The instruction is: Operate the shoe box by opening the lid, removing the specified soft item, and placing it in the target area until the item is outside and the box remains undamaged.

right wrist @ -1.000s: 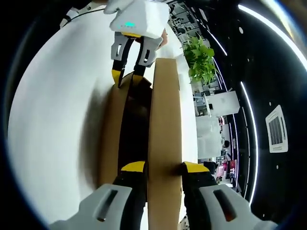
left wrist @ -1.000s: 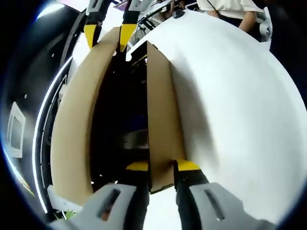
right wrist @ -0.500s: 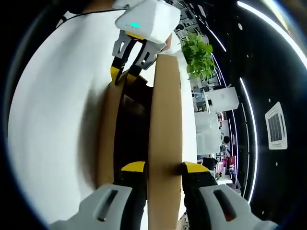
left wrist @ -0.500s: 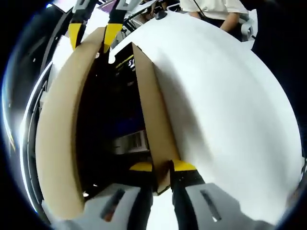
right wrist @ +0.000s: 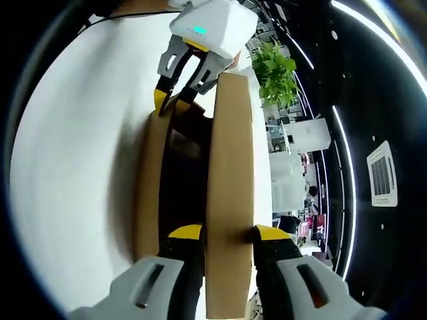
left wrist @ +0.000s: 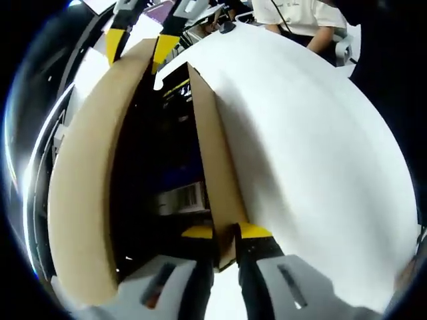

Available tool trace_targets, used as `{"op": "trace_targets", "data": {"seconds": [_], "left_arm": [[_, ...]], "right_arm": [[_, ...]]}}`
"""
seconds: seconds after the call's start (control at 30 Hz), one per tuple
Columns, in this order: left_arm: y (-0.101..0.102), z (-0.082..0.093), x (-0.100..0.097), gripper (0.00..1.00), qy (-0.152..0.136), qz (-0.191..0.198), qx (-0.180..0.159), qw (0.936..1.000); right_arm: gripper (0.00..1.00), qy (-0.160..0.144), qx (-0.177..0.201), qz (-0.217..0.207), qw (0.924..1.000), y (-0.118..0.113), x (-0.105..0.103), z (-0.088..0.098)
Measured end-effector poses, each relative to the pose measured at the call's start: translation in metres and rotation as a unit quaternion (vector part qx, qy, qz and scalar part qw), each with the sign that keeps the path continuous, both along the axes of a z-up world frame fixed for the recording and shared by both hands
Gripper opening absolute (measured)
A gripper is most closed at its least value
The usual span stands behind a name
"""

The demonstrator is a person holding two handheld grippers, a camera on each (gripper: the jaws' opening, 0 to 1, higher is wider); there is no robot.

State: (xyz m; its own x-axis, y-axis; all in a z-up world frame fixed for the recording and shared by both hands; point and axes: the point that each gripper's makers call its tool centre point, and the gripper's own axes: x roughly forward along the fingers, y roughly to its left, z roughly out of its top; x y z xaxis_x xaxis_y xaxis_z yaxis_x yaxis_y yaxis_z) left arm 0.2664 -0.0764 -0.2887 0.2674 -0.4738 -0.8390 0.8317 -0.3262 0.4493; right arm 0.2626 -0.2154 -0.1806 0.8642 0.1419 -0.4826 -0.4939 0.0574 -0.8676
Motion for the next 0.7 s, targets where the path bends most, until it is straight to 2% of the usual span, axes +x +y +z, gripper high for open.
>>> {"op": "trace_targets", "data": {"seconds": [0.53,0.7], "left_arm": [[0.0009,-0.0004,-0.0009,0.09,0.014,-0.001,-0.004,0.9999],[0.0003,0.0002,-0.0004,0.08,0.033,-0.002,0.005,0.9994]], "right_arm": [[0.27,-0.006,-0.008,-0.008,0.9999,-0.0014,0.0031,0.0036],[0.27,-0.007,-0.012,-0.007,0.9999,-0.0017,0.0061,0.0068]]}}
